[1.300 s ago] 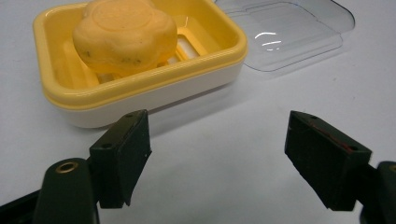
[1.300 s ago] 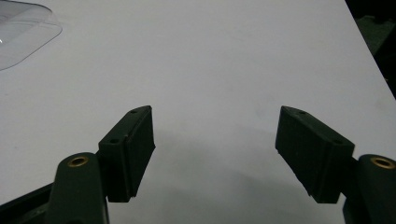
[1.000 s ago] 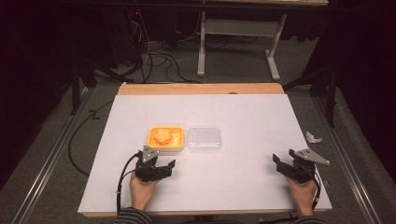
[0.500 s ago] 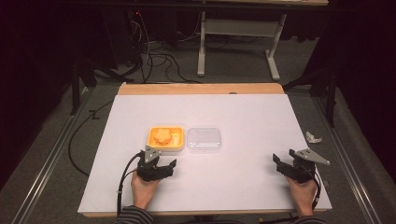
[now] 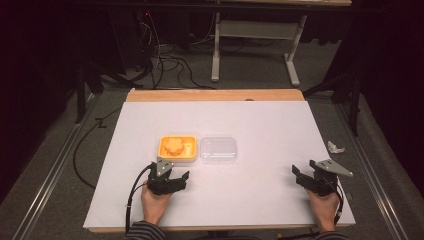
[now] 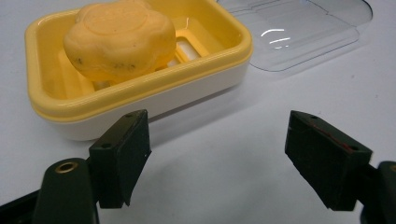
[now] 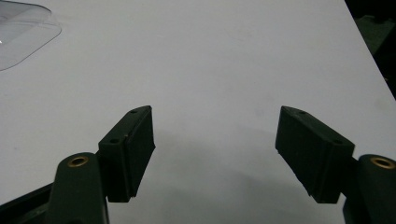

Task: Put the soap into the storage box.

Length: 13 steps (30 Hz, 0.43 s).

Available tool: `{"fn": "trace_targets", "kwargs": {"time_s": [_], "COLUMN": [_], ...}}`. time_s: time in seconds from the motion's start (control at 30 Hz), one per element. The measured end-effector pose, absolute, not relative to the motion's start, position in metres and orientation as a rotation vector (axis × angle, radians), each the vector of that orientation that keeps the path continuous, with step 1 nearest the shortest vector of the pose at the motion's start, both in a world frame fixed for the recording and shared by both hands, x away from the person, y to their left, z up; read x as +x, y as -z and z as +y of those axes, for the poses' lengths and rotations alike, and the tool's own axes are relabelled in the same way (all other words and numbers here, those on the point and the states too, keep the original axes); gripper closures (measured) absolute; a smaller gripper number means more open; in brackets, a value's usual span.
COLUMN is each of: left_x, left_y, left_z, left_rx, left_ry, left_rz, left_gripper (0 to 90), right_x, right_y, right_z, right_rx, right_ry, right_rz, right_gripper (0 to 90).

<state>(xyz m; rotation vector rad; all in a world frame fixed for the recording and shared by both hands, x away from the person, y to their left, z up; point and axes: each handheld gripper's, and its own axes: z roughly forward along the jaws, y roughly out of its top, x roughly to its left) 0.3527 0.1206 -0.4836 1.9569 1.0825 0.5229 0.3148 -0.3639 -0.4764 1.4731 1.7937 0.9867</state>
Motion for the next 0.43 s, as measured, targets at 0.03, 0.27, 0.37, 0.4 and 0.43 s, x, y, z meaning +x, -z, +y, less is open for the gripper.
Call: {"fn": "trace_targets", "kwargs": {"time_s": [0.03, 0.27, 0.37, 0.4, 0.43], "left_x": [0.3523, 0.3517, 0.3515, 0.3515, 0.3516], "left_y": [0.4837, 0.4836, 0.4836, 0.4837, 0.4836], "left_z": [0.1202, 0.1197, 0.1195, 0.1193, 0.1193], "left_rx": [1.954, 1.961, 1.962, 1.962, 1.963], "left_ry": [-0.528, -0.529, -0.531, -0.532, -0.532], "left_rz": [1.079, 1.068, 1.064, 1.064, 1.064], "left_gripper": [22.9, 23.1, 23.3, 23.3, 23.4], "right_x": [0.3148, 0.3146, 0.3145, 0.3144, 0.3144], "right_y": [0.4764, 0.4763, 0.4763, 0.4763, 0.4763], "right_z": [-0.3639, -0.364, -0.364, -0.364, -0.3641], "right_rx": [1.473, 1.475, 1.476, 1.475, 1.475], "right_ry": [-0.986, -0.989, -0.991, -0.99, -0.99], "right_rz": [1.795, 1.792, 1.791, 1.79, 1.79], "right_gripper": [28.4, 28.4, 28.4, 28.4, 28.3]}}
